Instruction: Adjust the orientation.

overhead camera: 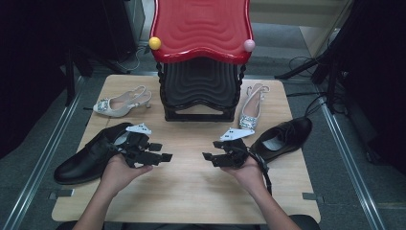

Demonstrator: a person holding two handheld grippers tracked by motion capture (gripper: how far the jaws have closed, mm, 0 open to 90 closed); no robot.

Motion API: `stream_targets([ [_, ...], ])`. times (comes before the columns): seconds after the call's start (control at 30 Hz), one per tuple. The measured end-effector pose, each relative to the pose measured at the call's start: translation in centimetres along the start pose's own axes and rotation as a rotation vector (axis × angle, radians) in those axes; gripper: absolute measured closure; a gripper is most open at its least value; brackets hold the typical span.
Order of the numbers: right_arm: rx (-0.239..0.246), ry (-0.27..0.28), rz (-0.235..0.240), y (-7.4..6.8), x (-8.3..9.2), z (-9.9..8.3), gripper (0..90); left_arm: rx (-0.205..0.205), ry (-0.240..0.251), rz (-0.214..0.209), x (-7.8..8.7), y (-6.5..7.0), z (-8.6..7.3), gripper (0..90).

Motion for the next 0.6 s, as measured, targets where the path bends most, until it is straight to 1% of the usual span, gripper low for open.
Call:
stream_targets([
  [0.03,-0.001,-0.004,0.006,0.0,-0.1,0.0,39.5,-0.002,0.003,0.007,0.1,-0.1,0.0,30.3],
  [0.1,-0.003,-0.014,0.015,0.0,-0.2,-0.1,39.9,0.000,0.010,0.024,0.4,-0.3,0.0,31.5],
  [0.13,-0.005,-0.020,0.023,-0.1,-0.3,-0.1,40.0,-0.001,0.022,0.036,0.5,-0.5,0.0,32.3],
  [0.17,-0.007,-0.026,0.029,-0.1,-0.3,-0.2,40.0,-0.006,0.021,0.045,0.7,-0.5,0.0,33.3],
  [0.27,0.001,-0.027,0.029,-0.2,-0.3,-0.2,40.2,-0.021,0.022,0.086,1.1,-0.9,-0.1,34.6],
  [0.3,0.002,-0.027,0.029,-0.2,-0.3,-0.2,40.2,-0.015,0.026,0.098,1.2,-1.1,-0.1,34.5],
  [0.33,0.000,-0.028,0.032,-0.2,-0.3,-0.1,40.2,-0.013,0.024,0.098,1.4,-1.2,-0.1,34.4],
  [0.4,-0.003,-0.031,0.035,-0.1,-0.4,-0.1,39.9,-0.003,0.033,0.113,1.8,-1.4,-0.2,33.9],
  [0.47,-0.002,-0.033,0.035,-0.1,-0.5,-0.1,39.9,-0.004,0.036,0.120,2.0,-1.5,-0.2,34.1],
  [0.53,0.000,-0.037,0.044,-0.2,-0.7,0.0,39.9,-0.007,0.047,0.138,2.6,-1.6,-0.2,35.3],
  [0.6,0.003,-0.042,0.052,-0.3,-0.8,0.1,39.9,-0.009,0.047,0.151,3.1,-1.8,-0.3,36.3],
])
Point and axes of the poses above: each handheld gripper's, and its own axes: x roughly backward along the jaws, z roughly out of its top, y roughly to its right, the point moved 4 cm from there along -x, roughly forward along the jaws, and after that the axes turned 7 degrees about x, right-handed, at the moved point
